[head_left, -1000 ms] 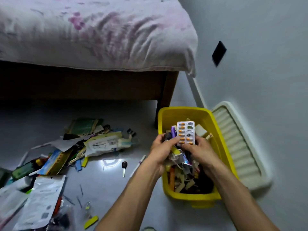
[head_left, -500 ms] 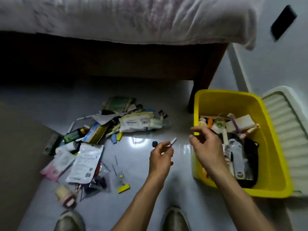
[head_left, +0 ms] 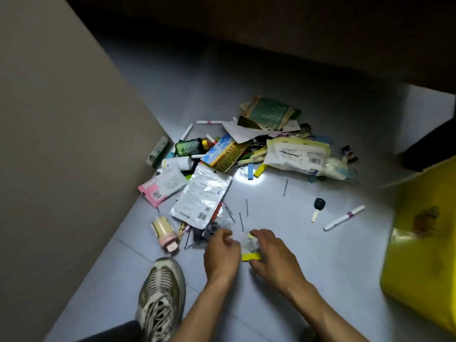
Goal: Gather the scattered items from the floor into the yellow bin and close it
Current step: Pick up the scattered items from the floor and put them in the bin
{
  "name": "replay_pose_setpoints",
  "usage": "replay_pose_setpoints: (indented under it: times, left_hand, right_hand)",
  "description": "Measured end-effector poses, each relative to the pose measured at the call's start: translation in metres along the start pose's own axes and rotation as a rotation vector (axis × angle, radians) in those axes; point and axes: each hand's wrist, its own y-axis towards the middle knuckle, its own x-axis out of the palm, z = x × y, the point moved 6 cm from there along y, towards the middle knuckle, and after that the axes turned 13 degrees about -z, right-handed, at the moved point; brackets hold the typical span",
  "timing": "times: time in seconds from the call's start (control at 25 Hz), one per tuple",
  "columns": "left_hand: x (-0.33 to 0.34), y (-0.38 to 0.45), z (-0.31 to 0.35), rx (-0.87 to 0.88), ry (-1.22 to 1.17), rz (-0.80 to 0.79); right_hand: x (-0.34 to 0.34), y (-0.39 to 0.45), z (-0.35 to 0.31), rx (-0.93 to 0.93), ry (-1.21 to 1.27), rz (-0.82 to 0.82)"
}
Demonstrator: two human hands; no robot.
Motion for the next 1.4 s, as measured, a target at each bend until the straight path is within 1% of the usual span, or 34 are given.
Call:
replay_pose_setpoints:
  times: [0.08, 0.12, 0.16, 0.2, 0.28, 0.32, 0.4, 0.44, 0.48, 0.56, 0.6, 0.64, 0.68, 0.72, 0.84, 0.92, 1.0, 1.04, 1.12, 1.2, 1.32, 1.36, 1.4]
  left_hand:
    - [-0.032, 0.011, -0.008, 0.061, 0.243, 0.163]
    - [-0.038, 0.016, -0.01, 0.082, 0.388, 0.18]
    - [-0.04, 0.022, -0.014, 0.086, 0.494, 0.156]
    - [-0.039, 0.027, -0.017, 0.078, 0.542, 0.114]
    - [-0.036, 0.036, -0.025, 0.066, 0.512, 0.034]
    - [-0.034, 0.04, -0.027, 0.085, 0.493, 0.02]
    - [-0.033, 0.043, -0.025, 0.127, 0.462, 0.036]
    - [-0.032, 0.044, -0.023, 0.129, 0.452, 0.044]
    - [-0.031, 0.044, -0.022, 0.112, 0.459, 0.041]
    - [-0.025, 0.046, -0.022, 0.057, 0.496, 0.01]
    - [-0.024, 0.047, -0.022, 0.046, 0.492, 0.001]
    - [-0.024, 0.049, -0.021, 0.047, 0.458, 0.0]
    - [-0.025, 0.05, -0.02, 0.059, 0.386, -0.004]
    - [-0.025, 0.049, -0.017, 0.075, 0.265, -0.017]
    - [-0.022, 0.037, -0.008, 0.071, -0.29, -0.108]
    - [-0.013, 0.018, 0.005, 0.033, -0.572, -0.23]
    - [-0.001, -0.007, 0.032, 0.062, -0.75, -0.388]
    - [0.005, -0.019, 0.052, 0.09, -0.793, -0.474]
    - [0.028, -0.048, 0.102, 0.147, -0.766, -0.634]
    - [0.064, -0.079, 0.155, 0.214, -0.676, -0.763]
    - [0.132, -0.14, 0.223, 0.33, -0.525, -0.927]
    - [0.15, -0.16, 0.239, 0.353, -0.476, -0.954]
    - [0.168, -0.177, 0.251, 0.371, -0.432, -0.97]
  right_hand:
    - [0.022, 0.023, -0.007, -0.034, -0.294, -0.064]
    - [0.027, 0.03, -0.007, -0.024, -0.384, -0.08]
    - [0.029, 0.036, -0.008, -0.018, -0.442, -0.073]
    - [0.029, 0.038, -0.011, -0.034, -0.482, -0.039]
    - [0.027, 0.037, -0.019, -0.078, -0.562, 0.028]
    - [0.026, 0.036, -0.02, -0.086, -0.578, 0.04]
    - [0.024, 0.037, -0.009, -0.049, -0.471, 0.032]
    - [0.021, 0.038, -0.002, -0.007, -0.347, 0.027]
    - [0.015, 0.038, 0.003, 0.033, -0.156, 0.066]
    - [0.008, 0.034, 0.018, 0.155, 0.351, 0.175]
    - [0.008, 0.031, 0.025, 0.219, 0.628, 0.201]
    - [0.01, 0.03, 0.027, 0.251, 0.888, 0.195]
    - [0.011, 0.028, 0.025, 0.255, 1.097, 0.162]
    - [0.008, 0.025, 0.021, 0.239, 1.265, 0.117]
    - [-0.01, 0.014, 0.009, 0.14, 1.657, 0.047]
    - [-0.028, 0.005, -0.001, 0.054, 1.822, 0.031]
    - [-0.055, -0.015, -0.01, -0.043, 1.945, 0.072]
    - [-0.069, -0.029, -0.011, -0.099, 1.999, 0.107]
    - [-0.104, -0.067, 0.004, -0.229, 2.056, 0.239]
    - [-0.138, -0.12, 0.036, -0.264, 2.035, 0.513]
    - [-0.171, -0.216, 0.091, -0.178, 1.846, 1.01]
    - [-0.179, -0.244, 0.106, -0.169, 1.763, 1.131]
    - [-0.185, -0.269, 0.117, -0.167, 1.683, 1.213]
